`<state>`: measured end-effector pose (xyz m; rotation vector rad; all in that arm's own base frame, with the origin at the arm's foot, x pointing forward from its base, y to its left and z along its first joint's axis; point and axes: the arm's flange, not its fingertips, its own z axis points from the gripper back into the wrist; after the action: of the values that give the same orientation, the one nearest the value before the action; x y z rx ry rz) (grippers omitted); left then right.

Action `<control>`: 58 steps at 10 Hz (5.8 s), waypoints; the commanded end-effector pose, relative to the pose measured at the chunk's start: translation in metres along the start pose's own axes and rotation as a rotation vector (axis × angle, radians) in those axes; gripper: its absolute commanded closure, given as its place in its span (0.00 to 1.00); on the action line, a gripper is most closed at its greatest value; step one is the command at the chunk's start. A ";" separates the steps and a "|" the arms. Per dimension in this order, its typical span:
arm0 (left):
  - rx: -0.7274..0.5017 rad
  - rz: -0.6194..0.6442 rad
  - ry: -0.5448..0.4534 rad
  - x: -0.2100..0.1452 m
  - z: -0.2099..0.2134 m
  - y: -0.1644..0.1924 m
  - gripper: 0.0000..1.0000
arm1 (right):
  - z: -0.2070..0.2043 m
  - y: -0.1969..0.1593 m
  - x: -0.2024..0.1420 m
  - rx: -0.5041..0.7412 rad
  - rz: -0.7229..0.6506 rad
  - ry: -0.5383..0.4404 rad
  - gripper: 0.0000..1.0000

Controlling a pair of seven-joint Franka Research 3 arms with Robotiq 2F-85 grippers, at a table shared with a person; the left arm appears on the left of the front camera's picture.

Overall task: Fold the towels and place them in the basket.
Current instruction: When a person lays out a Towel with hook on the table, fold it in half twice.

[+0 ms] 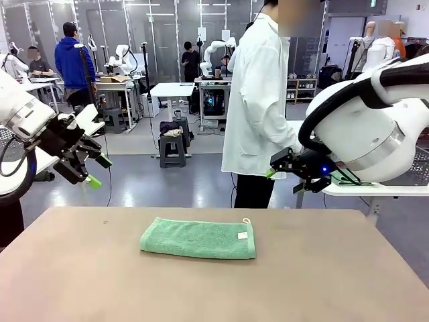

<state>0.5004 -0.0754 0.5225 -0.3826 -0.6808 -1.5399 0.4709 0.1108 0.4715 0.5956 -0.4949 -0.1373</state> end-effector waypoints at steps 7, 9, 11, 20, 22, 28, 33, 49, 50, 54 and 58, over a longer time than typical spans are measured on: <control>-0.023 0.011 -0.188 -0.024 0.006 0.009 0.00 | -0.084 0.014 -0.007 -0.193 -0.002 0.269 0.00; -0.049 0.001 -0.270 -0.039 0.004 0.012 0.00 | -0.110 0.013 -0.007 -0.247 -0.006 0.312 0.00; -0.064 -0.010 -0.321 -0.048 0.004 0.013 0.00 | -0.131 0.014 -0.010 -0.285 -0.025 0.327 0.00; -0.063 0.016 -0.318 -0.056 0.002 0.010 0.00 | -0.150 0.006 -0.016 -0.283 -0.008 0.340 0.00; -0.063 0.016 -0.318 -0.056 0.002 0.010 0.00 | -0.165 0.007 -0.014 -0.334 -0.018 0.297 0.00; -0.063 0.016 -0.318 -0.056 0.002 0.010 0.00 | -0.216 0.002 -0.028 -0.390 -0.025 0.245 0.00; -0.063 0.016 -0.318 -0.056 0.002 0.010 0.00 | -0.231 0.004 -0.029 -0.448 -0.059 0.252 0.20; -0.060 0.089 -0.323 -0.062 0.005 0.011 0.00 | -0.247 0.010 -0.026 -0.532 -0.012 0.272 0.35; -0.060 0.089 -0.323 -0.062 0.005 0.011 0.00 | -0.247 0.011 -0.026 -0.538 -0.008 0.263 0.35; -0.060 0.089 -0.323 -0.062 0.005 0.011 0.00 | -0.249 0.013 -0.026 -0.563 -0.016 0.277 0.54; -0.060 0.089 -0.323 -0.062 0.005 0.011 0.00 | -0.252 0.014 -0.028 -0.590 -0.006 0.289 0.82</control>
<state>0.5176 -0.0232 0.4882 -0.7153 -0.8474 -1.4143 0.5651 0.2487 0.2931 0.0826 -0.1563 -0.1574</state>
